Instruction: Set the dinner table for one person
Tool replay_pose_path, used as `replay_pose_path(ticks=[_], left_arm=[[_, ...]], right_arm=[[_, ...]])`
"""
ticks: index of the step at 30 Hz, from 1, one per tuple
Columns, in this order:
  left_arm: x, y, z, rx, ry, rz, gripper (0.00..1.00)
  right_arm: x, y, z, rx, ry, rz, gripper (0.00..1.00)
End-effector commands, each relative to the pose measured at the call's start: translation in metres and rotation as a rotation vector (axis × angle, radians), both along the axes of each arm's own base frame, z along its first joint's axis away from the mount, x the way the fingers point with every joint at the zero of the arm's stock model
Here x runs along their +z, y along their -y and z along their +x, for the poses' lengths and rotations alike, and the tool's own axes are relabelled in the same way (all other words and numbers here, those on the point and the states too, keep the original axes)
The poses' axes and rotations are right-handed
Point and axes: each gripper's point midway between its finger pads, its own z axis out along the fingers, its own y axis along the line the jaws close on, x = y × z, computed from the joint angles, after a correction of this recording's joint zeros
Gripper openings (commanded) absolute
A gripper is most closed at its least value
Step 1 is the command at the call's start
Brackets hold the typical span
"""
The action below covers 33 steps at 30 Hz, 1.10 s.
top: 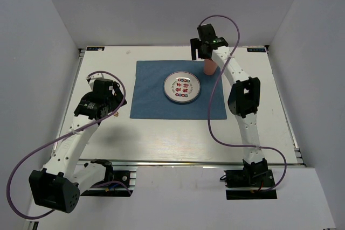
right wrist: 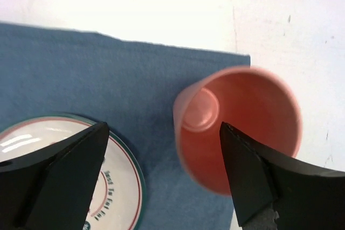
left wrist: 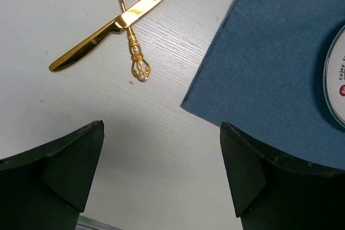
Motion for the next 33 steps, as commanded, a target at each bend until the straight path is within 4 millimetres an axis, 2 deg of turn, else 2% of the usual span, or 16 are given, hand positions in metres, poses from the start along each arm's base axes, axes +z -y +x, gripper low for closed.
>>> replay_pose_path(ticks=[1,3,4,6,7,9,10,11,12,13,14,16,18,22,26,33], left_arm=[[0.003,-0.006,0.002,0.038,0.011,0.012,0.98],[-0.002,-0.008,0.002,0.058,-0.008,0.018,0.98],[-0.003,-0.008,0.003,0.063,-0.014,0.021,0.98],[-0.012,-0.012,0.007,0.089,-0.05,0.029,0.98],[-0.011,-0.016,0.012,0.117,-0.053,0.031,0.98],[-0.023,-0.023,0.02,0.167,-0.115,0.031,0.98],[-0.017,-0.034,0.028,0.22,-0.111,0.027,0.98],[-0.018,-0.04,0.031,0.25,-0.13,0.027,0.98],[-0.024,-0.045,0.037,0.265,-0.153,0.033,0.98],[-0.022,-0.055,0.046,0.287,-0.159,0.046,0.98],[-0.015,-0.061,0.05,0.291,-0.142,0.057,0.98],[-0.019,-0.072,0.062,0.275,-0.185,0.126,0.98],[-0.035,-0.085,0.058,0.293,-0.259,0.163,0.98],[-0.051,-0.092,0.062,0.211,-0.26,0.165,0.98],[-0.053,-0.098,0.072,0.087,-0.292,0.194,0.98],[-0.088,-0.088,0.045,-0.112,-0.46,0.174,0.97]], right_arm=[[0.096,0.0,0.016,-0.02,0.226,0.097,0.89],[0.129,0.002,0.012,-0.024,0.289,0.129,0.89],[0.164,0.005,0.0,-0.022,0.342,0.158,0.89],[0.179,0.006,-0.018,-0.01,0.353,0.169,0.89],[0.214,0.007,-0.038,0.014,0.405,0.208,0.89],[0.218,0.01,-0.08,0.048,0.385,0.247,0.89],[0.22,0.003,-0.092,0.096,0.393,0.3,0.89],[0.171,0.0,-0.111,0.12,0.29,0.308,0.89],[0.192,-0.007,-0.142,0.198,0.325,0.377,0.89],[0.176,-0.012,-0.169,0.241,0.303,0.43,0.89],[0.149,-0.018,-0.175,0.255,0.24,0.449,0.89],[0.156,-0.032,-0.213,0.359,0.248,0.541,0.89],[0.132,-0.035,-0.244,0.392,0.192,0.592,0.89],[0.101,-0.044,-0.278,0.436,0.121,0.636,0.89],[0.09,-0.047,-0.297,0.498,0.097,0.658,0.89],[0.081,-0.048,-0.313,0.576,0.104,0.662,0.89]])
